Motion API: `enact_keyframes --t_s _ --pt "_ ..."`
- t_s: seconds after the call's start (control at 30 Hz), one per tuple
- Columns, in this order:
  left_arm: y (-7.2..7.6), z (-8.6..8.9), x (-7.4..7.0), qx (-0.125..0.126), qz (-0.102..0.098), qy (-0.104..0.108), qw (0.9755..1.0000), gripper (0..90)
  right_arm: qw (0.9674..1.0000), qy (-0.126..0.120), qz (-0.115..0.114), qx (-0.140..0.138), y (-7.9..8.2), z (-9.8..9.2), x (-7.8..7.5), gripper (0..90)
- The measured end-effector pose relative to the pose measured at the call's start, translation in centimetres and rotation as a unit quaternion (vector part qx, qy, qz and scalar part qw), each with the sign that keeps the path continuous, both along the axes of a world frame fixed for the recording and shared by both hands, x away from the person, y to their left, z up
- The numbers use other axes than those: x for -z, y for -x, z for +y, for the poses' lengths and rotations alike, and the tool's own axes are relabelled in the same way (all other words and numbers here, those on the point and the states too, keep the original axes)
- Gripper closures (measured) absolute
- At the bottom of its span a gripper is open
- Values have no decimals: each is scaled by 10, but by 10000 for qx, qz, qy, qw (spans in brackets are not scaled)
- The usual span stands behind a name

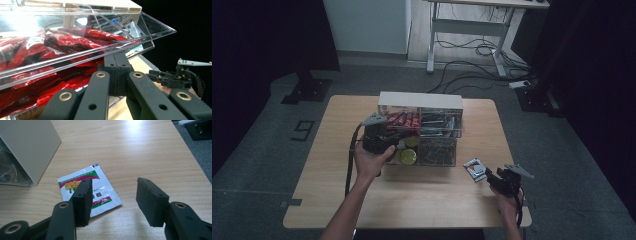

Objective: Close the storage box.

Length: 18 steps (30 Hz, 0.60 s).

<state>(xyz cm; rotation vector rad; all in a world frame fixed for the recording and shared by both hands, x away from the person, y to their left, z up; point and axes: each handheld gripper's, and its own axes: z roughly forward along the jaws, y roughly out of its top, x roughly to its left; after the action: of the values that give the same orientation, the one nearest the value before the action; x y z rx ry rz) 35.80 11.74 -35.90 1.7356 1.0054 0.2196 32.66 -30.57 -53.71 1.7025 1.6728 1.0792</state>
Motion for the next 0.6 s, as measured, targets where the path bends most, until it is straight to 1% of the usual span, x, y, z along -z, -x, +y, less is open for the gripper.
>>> enact_keyframes --t_s 0.17,0.3,0.33,0.4,0.43,0.5,0.6 --pt "0 -1 2 21 6 16 10000 897 10000 3 26 -40 0 2 0 470" --pt "2 -1 1 0 -69 15 10000 880 10000 -1 20 -45 0 2 0 469" --pt "2 -1 1 5 -91 11 10000 867 10000 -5 31 -44 0 2 0 469" --pt "4 -2 1 26 -170 -78 9998 830 10000 -35 7 -32 0 1 0 469" --pt "5 -3 1 31 -223 -167 9996 819 10000 -36 1 -35 0 1 0 469" --pt "8 -3 2 45 -315 -248 9992 779 10000 -51 0 -40 0 0 -1 469" --pt "10 -2 2 128 -382 -245 9989 700 10000 -65 -5 -58 1 1 -1 469"
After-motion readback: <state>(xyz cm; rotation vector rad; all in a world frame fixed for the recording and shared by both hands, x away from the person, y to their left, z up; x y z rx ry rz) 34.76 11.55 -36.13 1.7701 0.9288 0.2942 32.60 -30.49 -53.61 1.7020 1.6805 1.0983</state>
